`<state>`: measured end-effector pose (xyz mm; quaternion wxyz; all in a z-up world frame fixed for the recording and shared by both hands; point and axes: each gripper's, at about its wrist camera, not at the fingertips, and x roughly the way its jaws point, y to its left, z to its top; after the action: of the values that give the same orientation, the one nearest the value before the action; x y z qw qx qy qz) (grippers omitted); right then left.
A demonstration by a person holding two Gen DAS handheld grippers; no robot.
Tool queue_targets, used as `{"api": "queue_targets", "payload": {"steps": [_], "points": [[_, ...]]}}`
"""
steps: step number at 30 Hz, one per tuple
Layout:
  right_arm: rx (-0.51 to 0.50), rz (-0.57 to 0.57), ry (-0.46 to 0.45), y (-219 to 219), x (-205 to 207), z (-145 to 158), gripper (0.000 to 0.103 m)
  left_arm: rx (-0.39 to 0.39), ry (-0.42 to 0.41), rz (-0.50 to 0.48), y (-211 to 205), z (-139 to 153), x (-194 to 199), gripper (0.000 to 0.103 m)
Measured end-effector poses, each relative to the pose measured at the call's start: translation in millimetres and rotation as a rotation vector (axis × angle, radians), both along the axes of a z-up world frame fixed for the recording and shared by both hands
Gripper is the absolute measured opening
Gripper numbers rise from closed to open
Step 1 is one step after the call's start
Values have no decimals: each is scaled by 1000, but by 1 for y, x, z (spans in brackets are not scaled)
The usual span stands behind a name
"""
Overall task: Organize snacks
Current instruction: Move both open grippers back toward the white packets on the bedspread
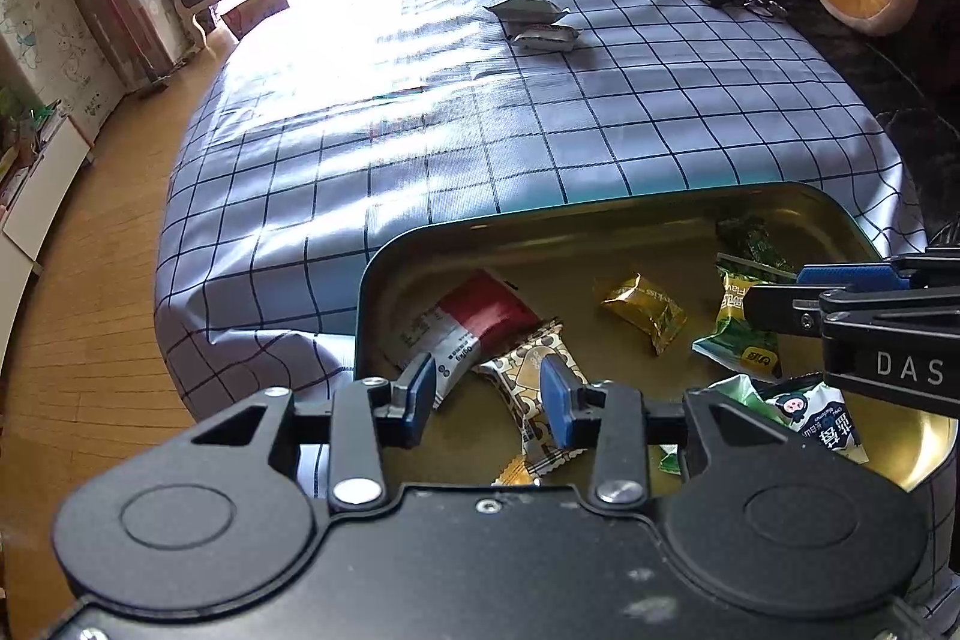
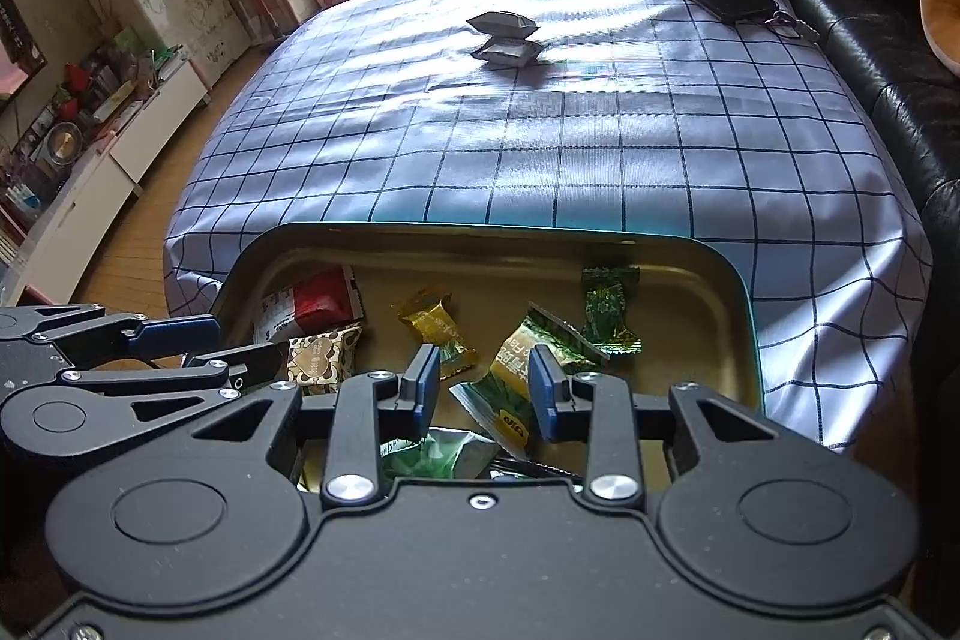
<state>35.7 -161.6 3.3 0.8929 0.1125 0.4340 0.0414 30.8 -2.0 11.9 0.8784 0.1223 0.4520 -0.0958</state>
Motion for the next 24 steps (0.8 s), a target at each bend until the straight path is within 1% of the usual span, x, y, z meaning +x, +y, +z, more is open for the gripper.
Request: {"api": "queue_targets", "payload": {"steps": [11,24], "points": [[-15,6,-14,-1,11,4,43,1,-29,-2,-4,7,15,40],[-31,-6,-47,-8,32,12,43,-4,-55,35,-1,14,47,40]]}}
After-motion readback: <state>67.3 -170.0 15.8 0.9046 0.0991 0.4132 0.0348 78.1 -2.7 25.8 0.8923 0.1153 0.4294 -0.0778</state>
